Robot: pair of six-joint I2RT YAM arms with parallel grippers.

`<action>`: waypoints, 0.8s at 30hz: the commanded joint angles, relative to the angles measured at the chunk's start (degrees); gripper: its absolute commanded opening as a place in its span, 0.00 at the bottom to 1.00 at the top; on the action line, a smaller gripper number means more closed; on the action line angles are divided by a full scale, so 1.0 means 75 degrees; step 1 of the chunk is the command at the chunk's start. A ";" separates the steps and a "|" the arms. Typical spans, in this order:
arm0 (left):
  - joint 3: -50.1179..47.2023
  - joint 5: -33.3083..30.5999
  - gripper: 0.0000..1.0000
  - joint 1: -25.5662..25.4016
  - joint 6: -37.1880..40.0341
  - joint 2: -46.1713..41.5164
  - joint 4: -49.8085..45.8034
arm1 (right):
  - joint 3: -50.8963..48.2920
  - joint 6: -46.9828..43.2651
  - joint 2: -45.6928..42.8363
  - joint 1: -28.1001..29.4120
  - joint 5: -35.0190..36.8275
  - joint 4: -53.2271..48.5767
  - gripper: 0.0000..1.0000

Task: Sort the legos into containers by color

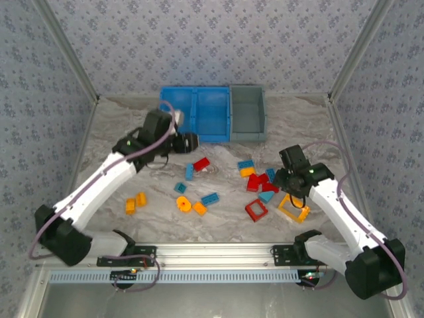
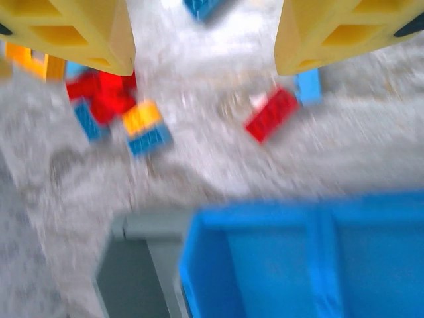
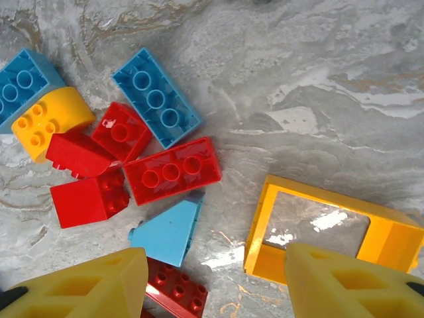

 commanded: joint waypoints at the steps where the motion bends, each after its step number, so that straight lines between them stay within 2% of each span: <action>1: -0.0989 -0.0140 0.58 -0.0834 -0.0273 -0.0765 0.0144 | 0.0495 -0.0925 0.0560 -0.0005 -0.0385 0.0535 0.61; 5: -0.2069 -0.0763 0.60 -0.1863 -0.0927 -0.1573 0.0650 | 0.1149 -0.1709 0.1962 -0.0429 -0.0726 0.0784 0.65; 10: -0.2371 -0.1274 0.60 -0.2659 -0.1233 -0.1556 0.1138 | 0.1600 -0.2341 0.3314 -0.0804 -0.1016 0.1219 0.66; 16: -0.2174 -0.1370 0.60 -0.2956 -0.1183 -0.1030 0.1362 | 0.1826 -0.2736 0.4397 -0.1101 -0.1407 0.1601 0.68; 24: -0.2166 -0.1381 0.60 -0.2982 -0.1169 -0.0891 0.1512 | 0.1924 -0.2887 0.5061 -0.1142 -0.1406 0.1667 0.59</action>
